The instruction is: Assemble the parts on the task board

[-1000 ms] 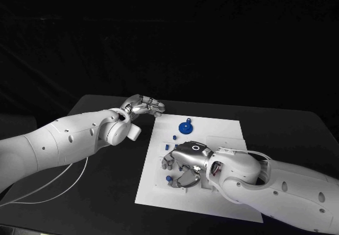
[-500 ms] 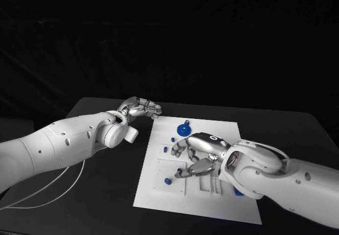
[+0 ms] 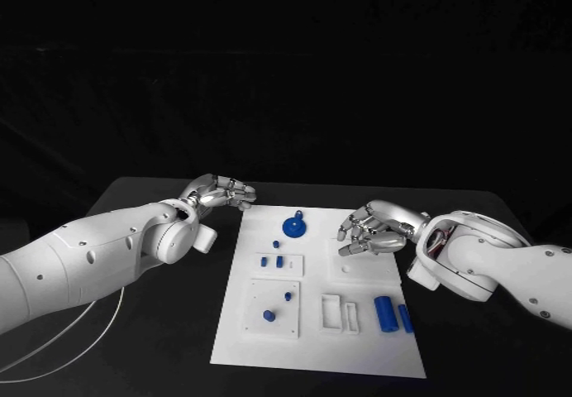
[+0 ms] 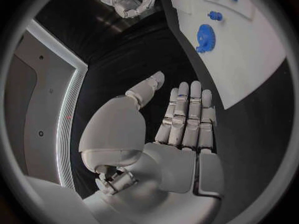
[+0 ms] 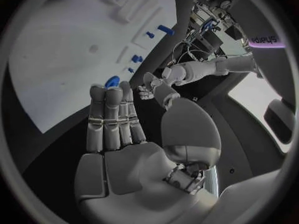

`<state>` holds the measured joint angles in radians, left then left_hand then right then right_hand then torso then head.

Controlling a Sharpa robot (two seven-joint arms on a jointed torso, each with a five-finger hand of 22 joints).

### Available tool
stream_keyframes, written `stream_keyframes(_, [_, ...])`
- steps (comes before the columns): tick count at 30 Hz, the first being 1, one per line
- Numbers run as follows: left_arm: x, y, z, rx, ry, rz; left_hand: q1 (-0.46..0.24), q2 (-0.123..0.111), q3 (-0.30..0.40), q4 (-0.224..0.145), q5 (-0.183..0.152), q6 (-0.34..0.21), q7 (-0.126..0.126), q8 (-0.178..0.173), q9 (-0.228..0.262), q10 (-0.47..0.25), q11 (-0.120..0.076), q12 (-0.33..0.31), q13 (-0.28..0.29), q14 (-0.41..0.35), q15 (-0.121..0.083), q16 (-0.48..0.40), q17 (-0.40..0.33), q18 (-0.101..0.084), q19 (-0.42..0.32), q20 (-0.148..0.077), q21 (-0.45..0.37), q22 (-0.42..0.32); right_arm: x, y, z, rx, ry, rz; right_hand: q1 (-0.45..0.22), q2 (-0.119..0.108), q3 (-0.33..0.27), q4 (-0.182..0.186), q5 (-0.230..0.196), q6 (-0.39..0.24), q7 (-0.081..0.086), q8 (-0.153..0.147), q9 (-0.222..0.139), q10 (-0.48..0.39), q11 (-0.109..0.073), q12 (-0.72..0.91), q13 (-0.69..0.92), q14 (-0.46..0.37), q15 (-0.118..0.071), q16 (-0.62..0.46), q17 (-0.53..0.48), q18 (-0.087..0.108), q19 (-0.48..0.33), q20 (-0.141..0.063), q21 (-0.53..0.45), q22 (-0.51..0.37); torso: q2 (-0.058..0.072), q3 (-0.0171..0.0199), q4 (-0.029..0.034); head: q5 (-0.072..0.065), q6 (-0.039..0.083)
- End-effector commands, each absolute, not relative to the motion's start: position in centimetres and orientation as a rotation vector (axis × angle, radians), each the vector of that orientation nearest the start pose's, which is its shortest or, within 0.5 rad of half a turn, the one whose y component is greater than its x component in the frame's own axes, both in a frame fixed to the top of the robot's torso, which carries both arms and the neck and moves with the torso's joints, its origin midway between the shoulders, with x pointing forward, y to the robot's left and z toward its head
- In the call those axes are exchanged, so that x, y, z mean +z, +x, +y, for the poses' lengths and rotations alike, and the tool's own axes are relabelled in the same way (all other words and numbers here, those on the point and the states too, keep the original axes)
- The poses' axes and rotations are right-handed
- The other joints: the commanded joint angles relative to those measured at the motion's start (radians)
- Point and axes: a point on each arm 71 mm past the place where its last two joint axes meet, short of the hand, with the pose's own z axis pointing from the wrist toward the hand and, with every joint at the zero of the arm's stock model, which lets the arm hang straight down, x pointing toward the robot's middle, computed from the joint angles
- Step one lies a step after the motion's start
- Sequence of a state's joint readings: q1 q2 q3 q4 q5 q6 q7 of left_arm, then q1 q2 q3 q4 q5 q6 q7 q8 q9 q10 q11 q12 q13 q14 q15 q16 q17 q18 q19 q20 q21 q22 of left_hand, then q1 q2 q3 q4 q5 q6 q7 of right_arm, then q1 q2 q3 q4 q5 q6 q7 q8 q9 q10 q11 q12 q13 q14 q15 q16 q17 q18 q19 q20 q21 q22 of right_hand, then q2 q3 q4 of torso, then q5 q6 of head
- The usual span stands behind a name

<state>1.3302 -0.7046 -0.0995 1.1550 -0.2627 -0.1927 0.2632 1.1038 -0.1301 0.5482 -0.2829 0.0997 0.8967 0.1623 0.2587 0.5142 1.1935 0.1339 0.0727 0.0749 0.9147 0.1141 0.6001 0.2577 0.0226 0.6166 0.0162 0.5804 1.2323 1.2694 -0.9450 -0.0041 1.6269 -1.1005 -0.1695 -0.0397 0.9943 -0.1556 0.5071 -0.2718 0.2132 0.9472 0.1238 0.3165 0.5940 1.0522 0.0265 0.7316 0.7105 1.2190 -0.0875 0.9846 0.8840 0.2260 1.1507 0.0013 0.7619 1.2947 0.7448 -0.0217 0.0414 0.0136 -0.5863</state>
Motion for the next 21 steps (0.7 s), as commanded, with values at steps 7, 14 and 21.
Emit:
stream_keyframes(7, [-15.2, 56.3, 24.4, -1.311, -0.831, 1.510, -0.005, 0.004, -0.007, 0.002, 0.004, -0.006, -0.002, 0.004, -0.002, -0.008, 0.000, -0.002, -0.002, 0.006, 0.001, -0.005, 0.003, 0.012, 0.007, -0.001, -0.005, 0.002, -16.2, 46.8, -27.0, 0.724, 0.282, 2.183, -0.124, 0.023, -0.031, 0.091, 0.005, -0.011, -0.011, -0.019, 0.025, 0.039, -0.026, 0.243, 0.178, 0.074, -0.022, 0.122, 0.084, 0.036, 0.088, -0.048, 0.077, 0.031, -0.013, 0.0028, -0.0071, -0.044, -0.004])
stream_keyframes(14, [-15.0, 56.0, 24.5, -1.349, -0.824, 1.495, -0.026, 0.002, -0.018, 0.009, -0.009, -0.007, -0.002, 0.005, -0.003, -0.007, 0.000, -0.001, -0.002, 0.006, 0.001, -0.011, 0.012, 0.012, 0.008, -0.001, -0.008, 0.005, -17.3, 45.3, -29.0, 0.679, 0.429, 2.285, -0.171, 0.040, -0.033, 0.145, -0.006, 0.006, -0.025, -0.018, 0.044, 0.071, -0.040, 0.353, 0.274, 0.090, -0.035, 0.195, 0.154, 0.036, 0.124, -0.078, 0.125, 0.038, -0.017, 0.0024, -0.0143, -0.057, -0.010])
stream_keyframes(21, [-14.8, 55.7, 25.2, -1.360, -0.837, 1.468, -0.138, -0.015, -0.114, 0.014, -0.003, -0.014, -0.001, 0.006, -0.008, -0.013, 0.000, -0.003, -0.003, 0.001, 0.003, -0.031, 0.032, 0.013, 0.000, 0.000, -0.026, 0.010, -17.9, 43.8, -29.8, 0.552, 0.545, 2.342, -0.185, 0.059, -0.040, 0.135, 0.029, 0.004, -0.024, -0.026, 0.055, 0.069, -0.039, 0.398, 0.329, 0.086, -0.034, 0.215, 0.182, 0.036, 0.120, -0.087, 0.158, 0.036, -0.028, 0.0049, -0.0254, -0.061, -0.020])
